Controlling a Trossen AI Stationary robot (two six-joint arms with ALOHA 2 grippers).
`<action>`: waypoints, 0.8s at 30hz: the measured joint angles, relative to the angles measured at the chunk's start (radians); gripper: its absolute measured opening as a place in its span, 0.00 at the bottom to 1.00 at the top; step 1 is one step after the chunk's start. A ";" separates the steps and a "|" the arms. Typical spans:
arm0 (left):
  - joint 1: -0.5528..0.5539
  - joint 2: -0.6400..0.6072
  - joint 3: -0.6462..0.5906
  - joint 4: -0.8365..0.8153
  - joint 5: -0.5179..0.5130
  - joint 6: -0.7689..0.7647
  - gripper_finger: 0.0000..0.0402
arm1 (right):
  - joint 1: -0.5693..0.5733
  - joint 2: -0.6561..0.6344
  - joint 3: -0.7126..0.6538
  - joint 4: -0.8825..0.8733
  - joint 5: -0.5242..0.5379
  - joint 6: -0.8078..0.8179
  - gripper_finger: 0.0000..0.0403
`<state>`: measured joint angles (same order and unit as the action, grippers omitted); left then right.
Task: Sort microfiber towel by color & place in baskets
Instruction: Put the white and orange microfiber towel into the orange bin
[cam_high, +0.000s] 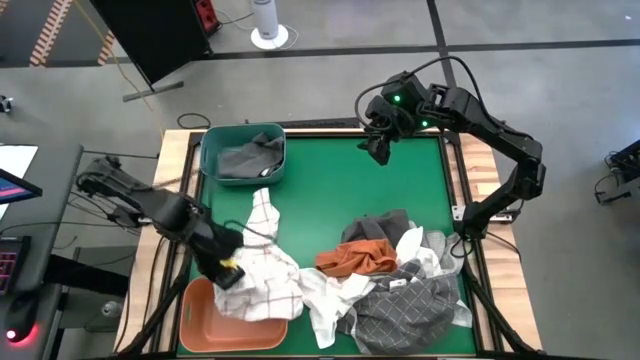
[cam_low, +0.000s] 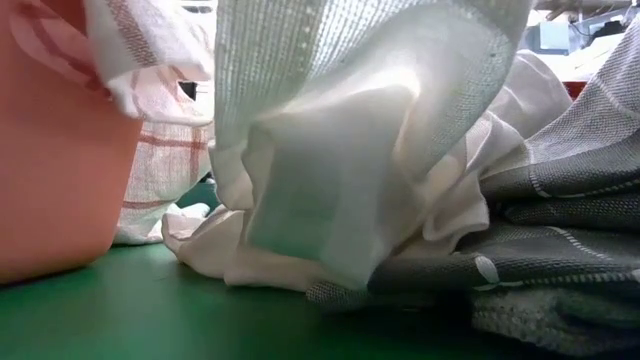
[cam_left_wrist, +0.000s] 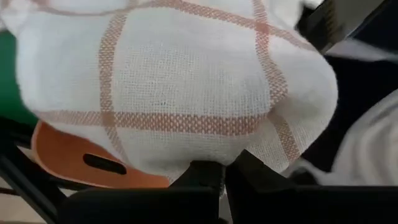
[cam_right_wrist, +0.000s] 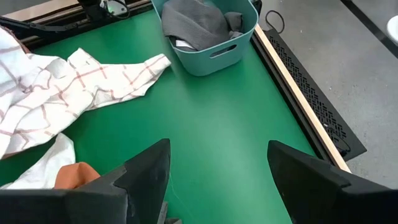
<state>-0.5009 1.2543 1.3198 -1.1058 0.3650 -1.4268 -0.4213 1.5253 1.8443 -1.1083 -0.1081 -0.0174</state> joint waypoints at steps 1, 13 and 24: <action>-0.014 0.019 0.000 0.006 0.002 0.009 0.00 | 0.000 0.000 0.000 0.001 0.000 0.000 0.73; -0.139 0.229 0.000 0.093 0.005 0.071 0.00 | 0.006 0.000 0.000 0.000 0.000 0.016 0.73; -0.127 0.417 0.000 0.051 -0.054 0.130 0.29 | 0.031 0.000 0.000 0.012 0.000 0.012 0.73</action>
<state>-0.6280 1.6716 1.3193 -1.0543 0.3111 -1.2968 -0.3903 1.5253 1.8442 -1.0966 -0.1078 -0.0051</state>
